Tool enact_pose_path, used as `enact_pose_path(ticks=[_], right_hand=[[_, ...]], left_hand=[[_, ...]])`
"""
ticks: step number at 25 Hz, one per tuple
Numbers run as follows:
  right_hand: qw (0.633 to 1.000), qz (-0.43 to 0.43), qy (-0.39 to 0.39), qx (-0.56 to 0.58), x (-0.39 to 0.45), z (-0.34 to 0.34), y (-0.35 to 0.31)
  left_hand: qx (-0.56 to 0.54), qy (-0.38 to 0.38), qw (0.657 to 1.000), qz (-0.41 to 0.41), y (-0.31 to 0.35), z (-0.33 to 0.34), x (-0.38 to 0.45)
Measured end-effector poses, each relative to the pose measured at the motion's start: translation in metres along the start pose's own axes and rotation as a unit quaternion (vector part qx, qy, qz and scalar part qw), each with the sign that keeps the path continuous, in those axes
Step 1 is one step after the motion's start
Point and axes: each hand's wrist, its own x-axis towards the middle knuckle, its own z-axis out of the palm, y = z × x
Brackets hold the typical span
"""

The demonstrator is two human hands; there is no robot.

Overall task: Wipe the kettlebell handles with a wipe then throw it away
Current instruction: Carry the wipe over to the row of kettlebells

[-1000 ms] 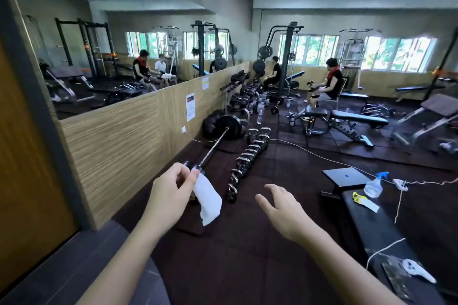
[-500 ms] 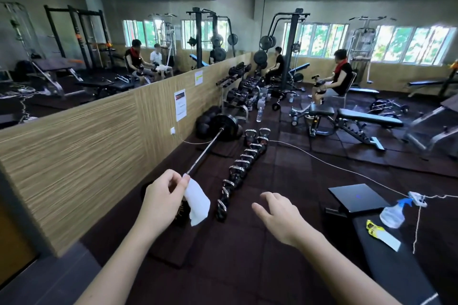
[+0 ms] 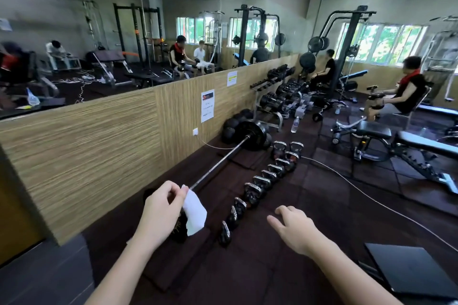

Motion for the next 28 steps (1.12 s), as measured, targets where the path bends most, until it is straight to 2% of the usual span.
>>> enact_pose_path(ticks=[8, 15, 21, 24, 28], right_hand=[[0.997, -0.015, -0.078, 0.000, 0.176, 0.014, 0.076], [0.990, -0.039, -0.139, 0.005, 0.377, 0.085, 0.125], [0.976, -0.074, -0.203, 0.020, 0.528, 0.202, 0.160], [0.963, -0.100, -0.249, 0.032, 0.604, 0.291, 0.182], [0.948, -0.137, -0.284, 0.036, 0.681, 0.413, 0.210]], left_hand=[[0.031, 0.008, 0.997, -0.067, -0.030, 0.128, 0.108], [0.045, 0.011, 0.989, -0.140, -0.123, 0.261, 0.233], [0.016, 0.041, 0.973, -0.229, -0.237, 0.375, 0.306], [0.029, 0.053, 0.961, -0.270, -0.313, 0.442, 0.329], [0.092, 0.083, 0.952, -0.280, -0.414, 0.522, 0.351]])
